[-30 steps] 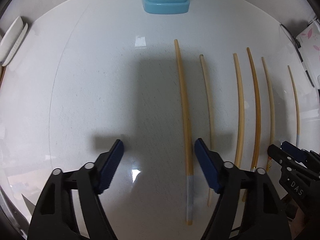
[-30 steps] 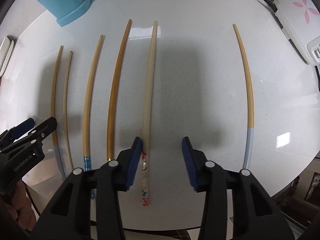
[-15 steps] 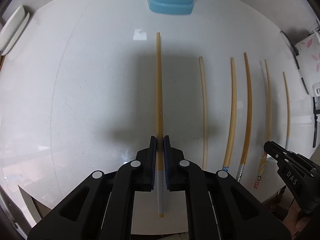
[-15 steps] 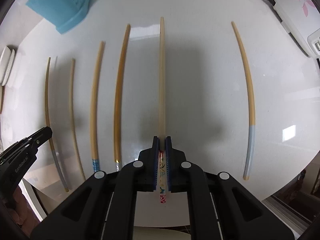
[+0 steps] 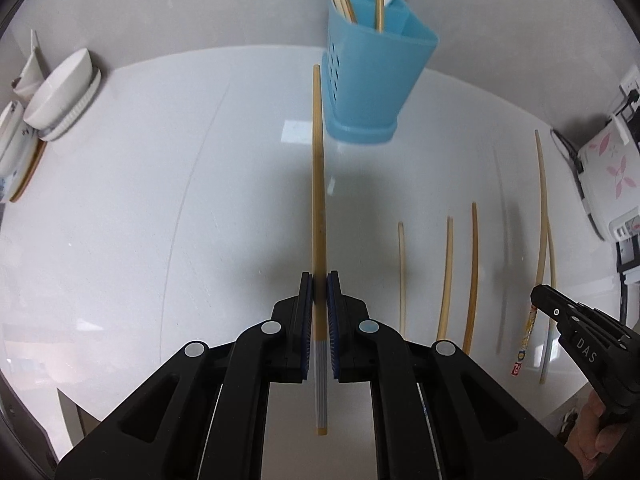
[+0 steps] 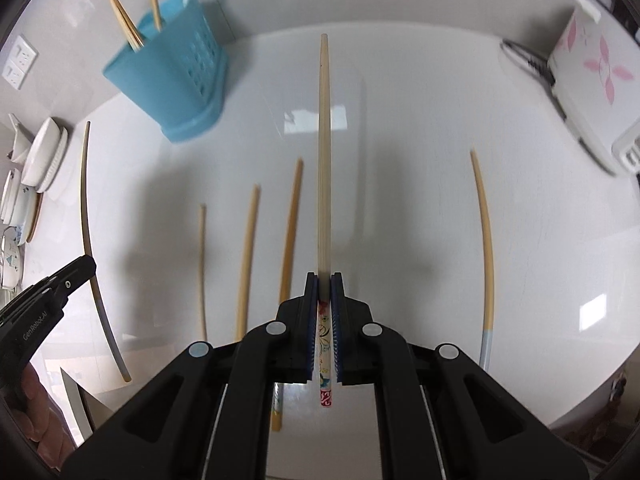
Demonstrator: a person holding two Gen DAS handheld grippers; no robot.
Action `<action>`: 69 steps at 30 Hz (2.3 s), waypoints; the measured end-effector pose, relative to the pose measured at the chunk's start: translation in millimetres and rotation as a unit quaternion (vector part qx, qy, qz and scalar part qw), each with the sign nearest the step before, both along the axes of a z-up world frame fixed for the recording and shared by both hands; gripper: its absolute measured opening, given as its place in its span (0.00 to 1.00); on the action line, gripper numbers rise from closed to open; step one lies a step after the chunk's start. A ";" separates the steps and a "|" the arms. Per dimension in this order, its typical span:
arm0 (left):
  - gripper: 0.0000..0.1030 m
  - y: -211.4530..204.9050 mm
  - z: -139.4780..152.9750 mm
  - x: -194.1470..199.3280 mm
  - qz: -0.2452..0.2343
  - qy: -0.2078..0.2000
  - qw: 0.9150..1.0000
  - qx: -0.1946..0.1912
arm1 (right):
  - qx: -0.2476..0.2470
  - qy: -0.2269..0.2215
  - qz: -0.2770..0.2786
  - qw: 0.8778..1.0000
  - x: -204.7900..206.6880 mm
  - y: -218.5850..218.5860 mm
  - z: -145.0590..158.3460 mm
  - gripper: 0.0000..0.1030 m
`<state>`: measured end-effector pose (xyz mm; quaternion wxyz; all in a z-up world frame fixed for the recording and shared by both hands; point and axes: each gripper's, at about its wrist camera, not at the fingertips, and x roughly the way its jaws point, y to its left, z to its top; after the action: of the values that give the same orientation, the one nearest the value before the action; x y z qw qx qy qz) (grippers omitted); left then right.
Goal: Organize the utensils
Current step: 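Lift both chopsticks and carry them to the blue holder, then lower the white-ended chopstick into the holder and open the left tool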
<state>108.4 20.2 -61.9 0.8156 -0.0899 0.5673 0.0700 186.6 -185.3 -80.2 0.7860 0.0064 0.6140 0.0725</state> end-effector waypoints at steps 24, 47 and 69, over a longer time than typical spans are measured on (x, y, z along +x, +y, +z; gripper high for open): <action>0.06 9.5 68.1 56.3 0.028 -0.181 0.983 -0.010 | 0.065 -0.150 0.048 0.985 63.8 27.8 71.5 0.06; 0.06 10.2 105.7 126.6 0.008 -0.317 0.948 -0.014 | 0.086 -0.230 0.077 0.966 119.7 58.2 112.4 0.06; 0.06 1.0 45.0 161.2 -0.020 -0.329 0.944 0.006 | 0.100 -0.212 0.072 0.969 138.1 63.8 78.1 0.06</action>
<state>269.6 21.2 -16.9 0.9587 -0.0919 0.2682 0.0239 324.8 -121.5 -2.2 0.8863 0.0254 0.4217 0.1897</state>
